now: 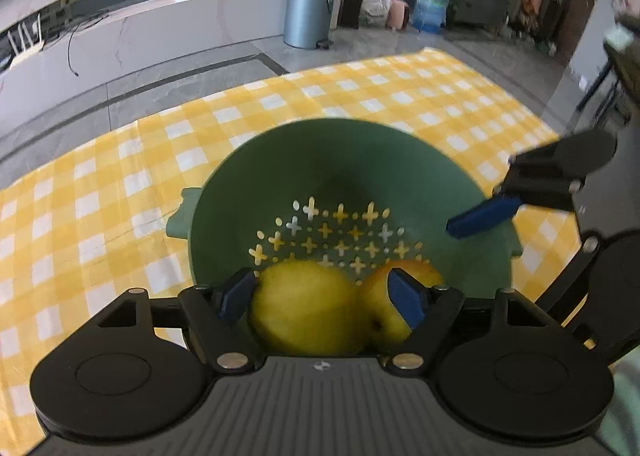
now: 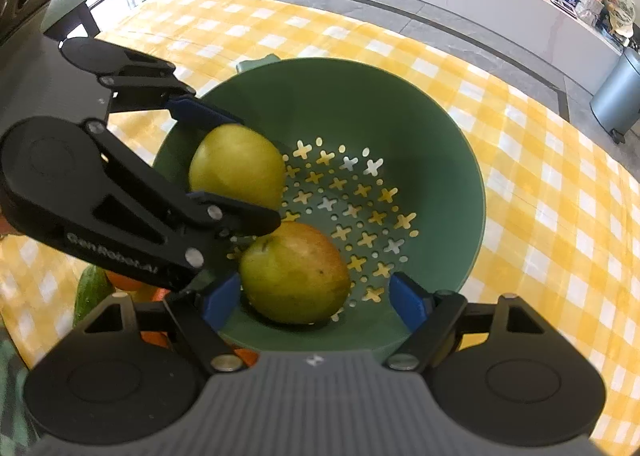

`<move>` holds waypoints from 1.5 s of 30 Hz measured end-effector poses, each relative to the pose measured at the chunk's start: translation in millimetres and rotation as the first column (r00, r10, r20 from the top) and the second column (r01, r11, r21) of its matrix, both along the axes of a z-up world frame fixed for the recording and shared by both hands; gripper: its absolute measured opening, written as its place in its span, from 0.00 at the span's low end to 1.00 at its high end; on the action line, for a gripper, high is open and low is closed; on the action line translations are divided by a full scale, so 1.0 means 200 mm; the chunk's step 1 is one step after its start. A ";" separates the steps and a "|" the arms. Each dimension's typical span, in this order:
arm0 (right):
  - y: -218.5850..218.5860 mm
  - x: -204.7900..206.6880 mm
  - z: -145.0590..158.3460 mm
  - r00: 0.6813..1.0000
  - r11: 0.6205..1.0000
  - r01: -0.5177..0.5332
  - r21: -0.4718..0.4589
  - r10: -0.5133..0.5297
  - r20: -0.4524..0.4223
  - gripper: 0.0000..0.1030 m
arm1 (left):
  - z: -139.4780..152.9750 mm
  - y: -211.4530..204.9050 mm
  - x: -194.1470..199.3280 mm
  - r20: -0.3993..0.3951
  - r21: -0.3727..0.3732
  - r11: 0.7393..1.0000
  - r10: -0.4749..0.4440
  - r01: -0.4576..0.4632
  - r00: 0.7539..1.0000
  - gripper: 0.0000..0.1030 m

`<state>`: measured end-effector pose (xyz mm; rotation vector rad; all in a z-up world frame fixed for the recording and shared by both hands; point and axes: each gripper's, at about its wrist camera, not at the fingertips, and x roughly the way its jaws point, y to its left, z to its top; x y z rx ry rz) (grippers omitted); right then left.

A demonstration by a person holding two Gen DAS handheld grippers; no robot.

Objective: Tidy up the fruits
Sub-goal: 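Lower both pears into the colander and open both tools, then grasp an orange with the left tool while the right tool grasps another orange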

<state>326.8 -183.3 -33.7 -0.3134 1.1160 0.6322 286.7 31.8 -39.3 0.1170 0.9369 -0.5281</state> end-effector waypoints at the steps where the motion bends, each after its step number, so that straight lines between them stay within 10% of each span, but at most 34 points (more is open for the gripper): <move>1: -0.01 0.00 0.00 1.000 1.000 0.005 0.005 -0.005 -0.003 0.76 | 0.01 0.01 0.00 -0.001 -0.015 1.000 0.009 -0.009 1.000 0.87; 14: -0.08 -0.11 0.06 0.983 0.975 0.171 0.142 -0.179 0.039 0.77 | 0.16 0.04 -0.16 0.083 -0.045 0.998 0.056 -0.053 0.995 0.86; 27: -0.22 -0.54 0.10 0.865 0.875 0.339 0.346 -0.434 0.251 0.76 | 0.24 -0.04 -0.42 0.210 -0.024 0.999 0.038 -0.034 0.977 0.84; 45: -0.22 -0.81 -0.11 0.852 0.852 0.373 0.368 -0.472 0.229 0.76 | 0.07 0.01 -0.61 0.080 -0.054 0.995 0.085 -0.081 0.993 0.72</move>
